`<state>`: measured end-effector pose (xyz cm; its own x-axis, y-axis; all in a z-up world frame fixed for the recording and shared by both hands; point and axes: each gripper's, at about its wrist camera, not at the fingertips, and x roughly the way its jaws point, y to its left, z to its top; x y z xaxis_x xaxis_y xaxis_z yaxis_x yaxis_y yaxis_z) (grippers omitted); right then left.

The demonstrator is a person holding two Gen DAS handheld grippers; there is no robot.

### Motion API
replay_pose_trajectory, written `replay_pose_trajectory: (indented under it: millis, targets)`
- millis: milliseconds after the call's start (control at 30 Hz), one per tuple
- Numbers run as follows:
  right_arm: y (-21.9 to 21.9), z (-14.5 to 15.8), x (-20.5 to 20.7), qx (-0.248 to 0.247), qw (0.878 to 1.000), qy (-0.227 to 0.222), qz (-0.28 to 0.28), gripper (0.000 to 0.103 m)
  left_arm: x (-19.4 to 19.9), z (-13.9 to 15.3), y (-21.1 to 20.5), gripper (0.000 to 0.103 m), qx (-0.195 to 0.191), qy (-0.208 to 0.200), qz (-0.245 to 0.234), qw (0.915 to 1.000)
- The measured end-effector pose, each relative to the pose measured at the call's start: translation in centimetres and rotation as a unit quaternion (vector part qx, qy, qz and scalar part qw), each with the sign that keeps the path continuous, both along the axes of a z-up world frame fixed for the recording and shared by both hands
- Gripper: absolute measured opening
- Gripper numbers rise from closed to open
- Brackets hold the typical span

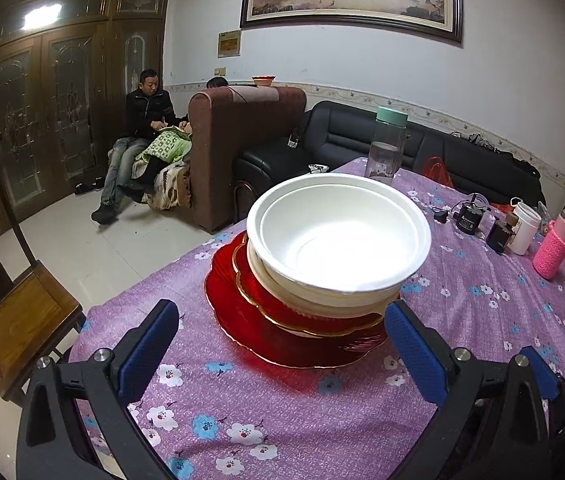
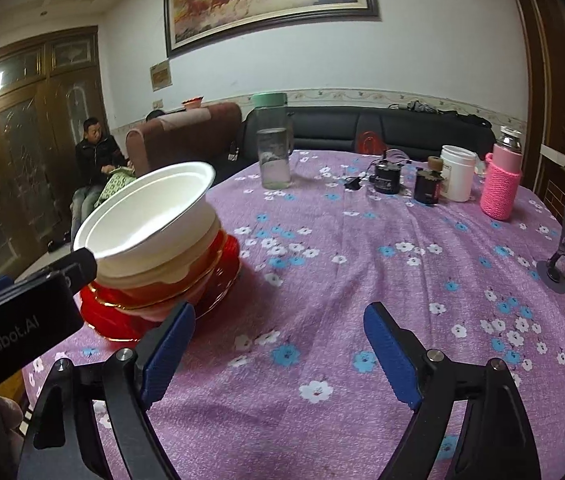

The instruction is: Organize plates and bowls

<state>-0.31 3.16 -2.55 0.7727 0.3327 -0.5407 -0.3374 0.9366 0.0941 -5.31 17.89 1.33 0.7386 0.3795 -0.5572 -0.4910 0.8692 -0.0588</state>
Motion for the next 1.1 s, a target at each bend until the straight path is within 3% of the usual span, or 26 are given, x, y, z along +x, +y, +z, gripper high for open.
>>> replay_pose_trajectory:
  millis: [1100]
  targets:
    - [3.0,-1.9,0.3,-0.04,0.999,0.028,0.019,0.09,1.4,-2.6,0.0,0.103,-0.022,0.037,-0.036,0.9984]
